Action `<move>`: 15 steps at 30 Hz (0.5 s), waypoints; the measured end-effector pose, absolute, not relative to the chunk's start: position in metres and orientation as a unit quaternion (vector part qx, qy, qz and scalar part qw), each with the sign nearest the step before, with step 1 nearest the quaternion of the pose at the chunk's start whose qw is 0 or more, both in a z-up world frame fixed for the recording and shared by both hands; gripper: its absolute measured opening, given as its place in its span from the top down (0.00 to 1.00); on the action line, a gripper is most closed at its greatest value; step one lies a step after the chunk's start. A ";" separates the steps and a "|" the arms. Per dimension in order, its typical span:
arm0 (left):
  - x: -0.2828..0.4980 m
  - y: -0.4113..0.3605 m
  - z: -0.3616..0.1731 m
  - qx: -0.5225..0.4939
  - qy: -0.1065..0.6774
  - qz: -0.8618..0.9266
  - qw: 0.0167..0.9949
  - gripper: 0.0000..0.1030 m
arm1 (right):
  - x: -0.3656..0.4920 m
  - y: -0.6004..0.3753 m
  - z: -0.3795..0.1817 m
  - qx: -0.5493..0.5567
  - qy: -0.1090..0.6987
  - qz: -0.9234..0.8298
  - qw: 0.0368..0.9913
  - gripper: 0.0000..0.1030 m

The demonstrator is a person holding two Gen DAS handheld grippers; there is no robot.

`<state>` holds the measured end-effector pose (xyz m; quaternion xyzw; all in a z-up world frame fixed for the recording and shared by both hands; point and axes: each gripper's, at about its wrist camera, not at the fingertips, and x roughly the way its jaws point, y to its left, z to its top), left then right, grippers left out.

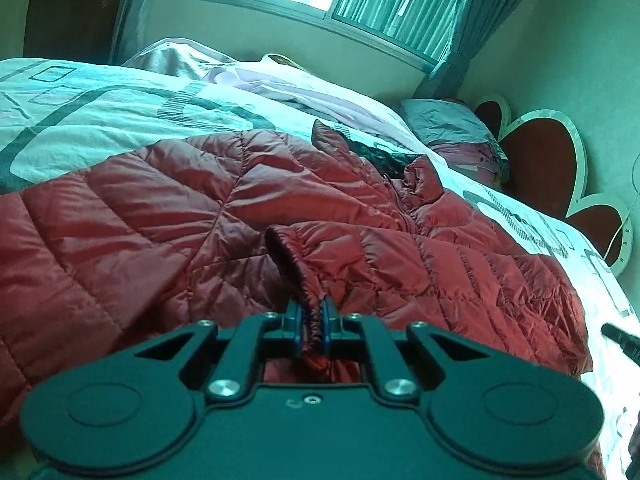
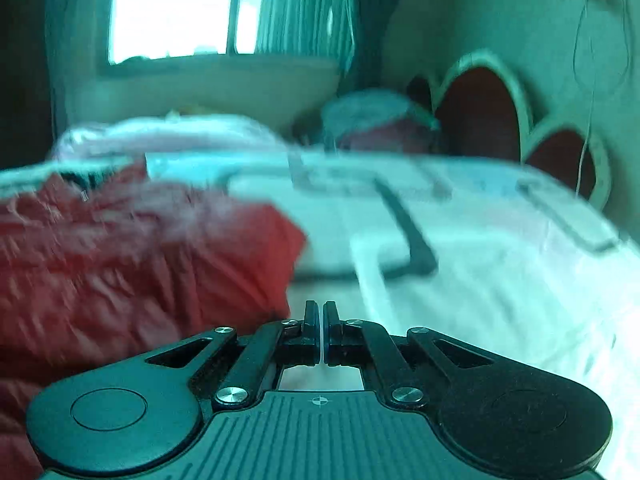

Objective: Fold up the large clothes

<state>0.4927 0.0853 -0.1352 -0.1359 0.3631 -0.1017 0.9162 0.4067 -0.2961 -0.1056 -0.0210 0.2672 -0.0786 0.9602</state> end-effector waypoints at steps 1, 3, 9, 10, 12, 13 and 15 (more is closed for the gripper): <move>0.493 0.085 -0.135 -0.136 0.363 -0.100 0.917 0.91 | 0.408 -0.290 -0.104 -0.031 0.260 -0.069 0.963 0.99; 0.492 0.083 -0.136 -0.132 0.362 -0.097 0.918 0.91 | 0.415 -0.283 -0.113 -0.043 0.274 -0.050 0.959 0.99; 0.493 0.080 -0.137 -0.125 0.365 -0.094 0.918 0.91 | 0.429 -0.296 -0.145 -0.049 0.355 -0.092 0.929 0.99; 0.493 0.080 -0.137 -0.128 0.365 -0.094 0.917 0.91 | 0.426 -0.298 -0.139 -0.042 0.343 -0.096 0.933 0.99; 0.493 0.081 -0.138 -0.128 0.364 -0.094 0.918 0.91 | 0.419 -0.299 -0.124 -0.032 0.312 -0.093 0.945 0.99; 0.493 0.081 -0.138 -0.127 0.363 -0.094 0.918 0.91 | 0.415 -0.295 -0.118 -0.031 0.298 -0.086 0.950 0.99; 0.493 0.081 -0.137 -0.128 0.361 -0.094 0.919 0.91 | 0.411 -0.285 -0.111 -0.034 0.267 -0.066 0.961 0.99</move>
